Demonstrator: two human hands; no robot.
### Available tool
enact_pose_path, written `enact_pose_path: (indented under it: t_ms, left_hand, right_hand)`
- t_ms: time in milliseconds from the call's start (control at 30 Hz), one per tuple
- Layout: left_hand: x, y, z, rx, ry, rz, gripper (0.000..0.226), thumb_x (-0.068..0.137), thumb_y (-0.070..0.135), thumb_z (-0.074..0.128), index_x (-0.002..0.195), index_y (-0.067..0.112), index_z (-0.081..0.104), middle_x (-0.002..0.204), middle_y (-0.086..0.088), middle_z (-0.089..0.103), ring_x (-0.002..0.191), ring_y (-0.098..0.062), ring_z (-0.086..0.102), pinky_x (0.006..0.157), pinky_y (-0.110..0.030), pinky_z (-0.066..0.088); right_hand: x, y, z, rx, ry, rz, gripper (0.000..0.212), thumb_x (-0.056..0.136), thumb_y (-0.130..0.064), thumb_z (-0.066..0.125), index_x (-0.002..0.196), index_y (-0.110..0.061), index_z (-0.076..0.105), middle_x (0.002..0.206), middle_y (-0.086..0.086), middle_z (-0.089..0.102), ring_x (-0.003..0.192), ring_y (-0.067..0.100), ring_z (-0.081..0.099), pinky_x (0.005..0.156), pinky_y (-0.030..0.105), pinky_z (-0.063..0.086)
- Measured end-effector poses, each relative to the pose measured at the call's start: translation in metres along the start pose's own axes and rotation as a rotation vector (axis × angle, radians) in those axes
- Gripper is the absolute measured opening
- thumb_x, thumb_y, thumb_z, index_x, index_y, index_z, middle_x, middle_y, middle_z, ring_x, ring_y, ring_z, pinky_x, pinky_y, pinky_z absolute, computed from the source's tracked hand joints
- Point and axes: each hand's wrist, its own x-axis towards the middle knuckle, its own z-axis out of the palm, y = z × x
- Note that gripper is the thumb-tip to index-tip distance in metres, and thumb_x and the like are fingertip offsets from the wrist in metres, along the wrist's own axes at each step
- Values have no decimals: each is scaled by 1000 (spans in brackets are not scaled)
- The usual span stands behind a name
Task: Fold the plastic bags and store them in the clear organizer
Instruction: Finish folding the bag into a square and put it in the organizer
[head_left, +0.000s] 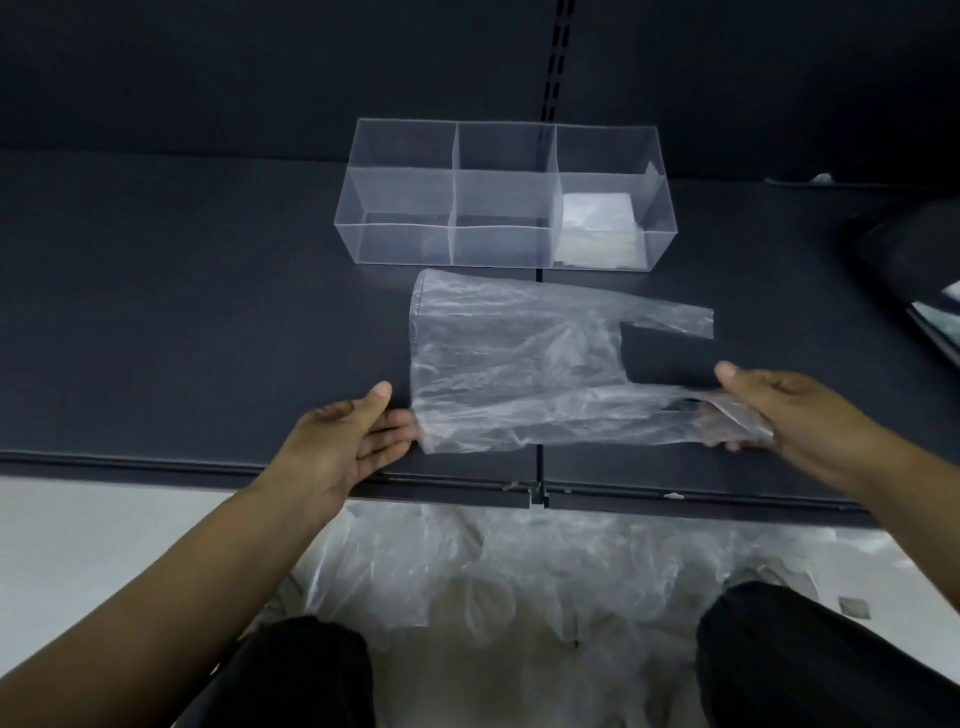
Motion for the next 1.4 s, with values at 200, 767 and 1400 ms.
enact_pose_path:
  t_ms: [200, 767, 1400]
  left_hand:
    - [-9, -10, 7, 167, -153, -61, 30, 87, 33, 63, 101, 6, 63, 84, -8, 75, 78, -22, 73, 55, -23, 56]
    - [-5, -14, 4, 114, -151, -158, 15, 58, 31, 79, 63, 19, 71, 58, 3, 60, 47, -6, 56, 42, -17, 46]
    - [-6, -17, 26, 287, -102, -80, 14, 85, 25, 70, 79, 13, 64, 50, 2, 61, 40, -8, 57, 37, -14, 39]
  right_hand:
    - [-2, 7, -5, 47, 48, 0, 36, 76, -35, 65, 94, -5, 57, 75, 8, 68, 64, 17, 68, 51, 20, 52]
    - [-8, 44, -6, 69, 492, -59, 14, 85, 5, 64, 92, -7, 62, 69, 9, 66, 52, 2, 62, 50, 12, 50]
    - [-24, 37, -3, -271, 588, -31, 7, 87, -7, 66, 94, -8, 65, 72, 8, 66, 61, 18, 58, 48, 7, 43]
